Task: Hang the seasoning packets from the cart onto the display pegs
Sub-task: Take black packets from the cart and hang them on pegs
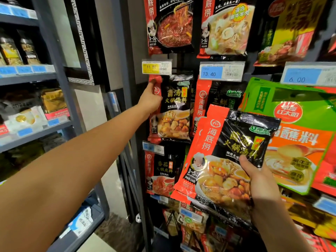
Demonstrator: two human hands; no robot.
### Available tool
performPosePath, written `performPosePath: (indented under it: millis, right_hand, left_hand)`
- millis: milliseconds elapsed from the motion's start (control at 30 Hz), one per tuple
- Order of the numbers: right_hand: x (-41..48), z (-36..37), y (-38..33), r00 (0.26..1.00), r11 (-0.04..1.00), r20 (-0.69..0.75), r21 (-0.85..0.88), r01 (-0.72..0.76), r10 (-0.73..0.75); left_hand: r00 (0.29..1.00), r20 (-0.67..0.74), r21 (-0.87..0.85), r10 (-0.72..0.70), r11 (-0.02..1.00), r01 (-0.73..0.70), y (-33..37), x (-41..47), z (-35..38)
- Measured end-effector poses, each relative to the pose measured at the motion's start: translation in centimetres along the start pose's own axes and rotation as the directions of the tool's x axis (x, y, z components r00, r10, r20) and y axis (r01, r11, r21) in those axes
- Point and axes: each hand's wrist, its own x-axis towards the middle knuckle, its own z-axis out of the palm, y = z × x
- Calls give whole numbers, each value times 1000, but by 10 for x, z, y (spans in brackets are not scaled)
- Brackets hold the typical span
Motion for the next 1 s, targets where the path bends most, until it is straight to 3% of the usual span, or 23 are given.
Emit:
performPosePath:
  millis: [100, 167, 267, 333, 500, 600, 733, 867, 1000]
  right_hand:
    - [-7, 2, -3, 998, 996, 45, 68, -52, 49]
    - [-15, 4, -5, 993, 992, 97, 99, -73, 63]
    - [-13, 6, -1, 989, 992, 141, 105, -65, 50]
    - [-16, 13, -4, 988, 991, 155, 130, -30, 10]
    - [-17, 29, -15, 982, 993, 187, 111, -27, 6]
    - [-22, 31, -22, 974, 990, 220, 115, -87, 60]
    - [-28, 35, -23, 960, 990, 274, 109, -91, 58]
    - [-15, 41, -22, 958, 996, 284, 62, -66, 45]
    - [-5, 43, -13, 967, 999, 255, 41, 5, -15]
  left_hand:
    - [998, -57, 79, -30, 996, 35, -5, -25, 5]
    - [999, -32, 21, -6, 1000, 7, -4, -64, 13]
    - [968, 251, -118, -28, 991, 60, 13, -134, 25]
    - [931, 366, -133, -10, 989, 63, 20, -158, 31]
    - [948, 317, -109, -17, 993, 54, 26, -170, 39]
    - [950, 298, -170, -92, 974, 148, 26, -167, 34]
    - [925, 256, -333, -280, 873, 356, 9, -163, 25]
    - [919, 205, -410, -338, 823, 394, -7, -163, 20]
    - [904, 265, -487, -336, 762, 426, -14, -161, 15]
